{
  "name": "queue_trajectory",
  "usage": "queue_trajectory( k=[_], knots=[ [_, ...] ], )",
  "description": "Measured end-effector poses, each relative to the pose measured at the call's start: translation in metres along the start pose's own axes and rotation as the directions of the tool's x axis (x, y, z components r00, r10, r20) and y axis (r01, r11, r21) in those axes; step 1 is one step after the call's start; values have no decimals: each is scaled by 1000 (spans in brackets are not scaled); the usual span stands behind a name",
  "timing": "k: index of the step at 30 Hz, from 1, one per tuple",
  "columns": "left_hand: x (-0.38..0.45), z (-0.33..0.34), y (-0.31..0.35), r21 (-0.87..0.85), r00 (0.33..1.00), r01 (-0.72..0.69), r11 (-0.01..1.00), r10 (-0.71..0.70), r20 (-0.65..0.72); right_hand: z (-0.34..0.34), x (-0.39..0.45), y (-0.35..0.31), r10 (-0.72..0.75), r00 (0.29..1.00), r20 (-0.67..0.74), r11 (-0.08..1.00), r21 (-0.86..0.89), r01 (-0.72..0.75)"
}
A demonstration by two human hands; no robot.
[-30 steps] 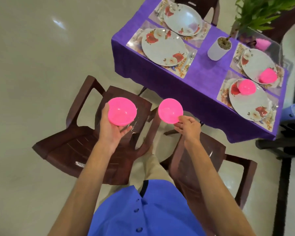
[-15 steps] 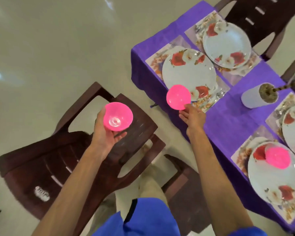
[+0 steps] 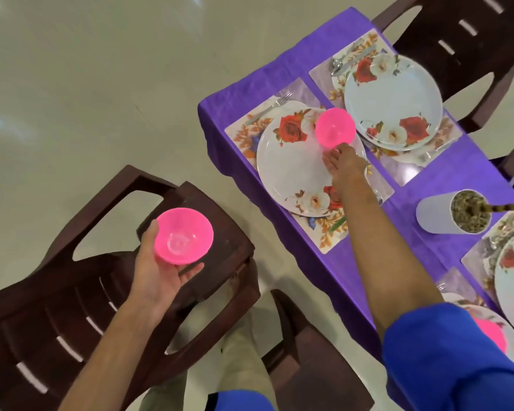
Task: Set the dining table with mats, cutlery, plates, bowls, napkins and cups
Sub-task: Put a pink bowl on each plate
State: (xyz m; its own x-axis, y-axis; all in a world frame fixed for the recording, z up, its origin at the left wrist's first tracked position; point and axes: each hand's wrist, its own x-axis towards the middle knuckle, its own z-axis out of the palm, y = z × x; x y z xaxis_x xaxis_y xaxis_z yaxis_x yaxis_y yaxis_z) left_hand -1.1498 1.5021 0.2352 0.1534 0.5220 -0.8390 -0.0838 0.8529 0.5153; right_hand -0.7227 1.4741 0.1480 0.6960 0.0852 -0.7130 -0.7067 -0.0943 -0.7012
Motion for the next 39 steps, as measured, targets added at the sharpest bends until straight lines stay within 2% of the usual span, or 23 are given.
queue_trajectory(
  k=[8,11,14,17,19,22,24,25,26,28,30,33,36,38,39],
  knots=[
    [-2,-8,5,-9,1000,-4,1000,4,-7,-14,2,-10,24,982,188,994,-112,-3],
    [-6,-15,7,-14,1000,-3,1000,3,1,-18,-11,-10,78,984,161,979,-200,-45],
    [-15,-24,11,-16,1000,-14,1000,15,26,-16,-50,4,61,991,120,964,-264,-27],
    [-31,-38,17,7,997,-55,998,55,56,-12,-125,43,28,971,238,914,-400,72],
    [-44,-53,21,25,991,-97,995,95,90,-11,-190,78,66,919,389,851,-503,152],
    [-64,-83,22,59,981,-143,988,134,140,-13,-285,124,200,761,617,736,-608,299],
    [-79,-108,19,104,973,-157,982,135,189,-17,-341,153,243,662,709,698,-602,388],
    [-88,-117,18,136,968,-158,978,126,215,-21,-364,165,221,646,731,713,-573,404],
    [-94,-124,16,157,965,-159,975,119,233,-24,-380,172,179,651,738,739,-537,406],
    [-110,-135,16,224,954,-175,959,109,280,-35,-406,181,76,705,706,794,-470,386],
    [-122,-136,20,286,939,-207,935,108,327,-45,-415,178,30,727,686,814,-439,381],
    [-121,-110,21,374,917,-243,895,87,388,-58,-405,155,-44,722,691,766,-440,468],
    [-108,-60,18,442,896,-267,856,52,440,-68,-373,121,-205,749,630,663,-474,580],
    [-100,-42,13,467,899,-262,844,38,436,-74,-351,110,-258,792,553,665,-493,561],
    [-88,5,4,488,902,-249,837,17,431,-85,-306,78,-279,836,473,690,-506,517]
  ],
)
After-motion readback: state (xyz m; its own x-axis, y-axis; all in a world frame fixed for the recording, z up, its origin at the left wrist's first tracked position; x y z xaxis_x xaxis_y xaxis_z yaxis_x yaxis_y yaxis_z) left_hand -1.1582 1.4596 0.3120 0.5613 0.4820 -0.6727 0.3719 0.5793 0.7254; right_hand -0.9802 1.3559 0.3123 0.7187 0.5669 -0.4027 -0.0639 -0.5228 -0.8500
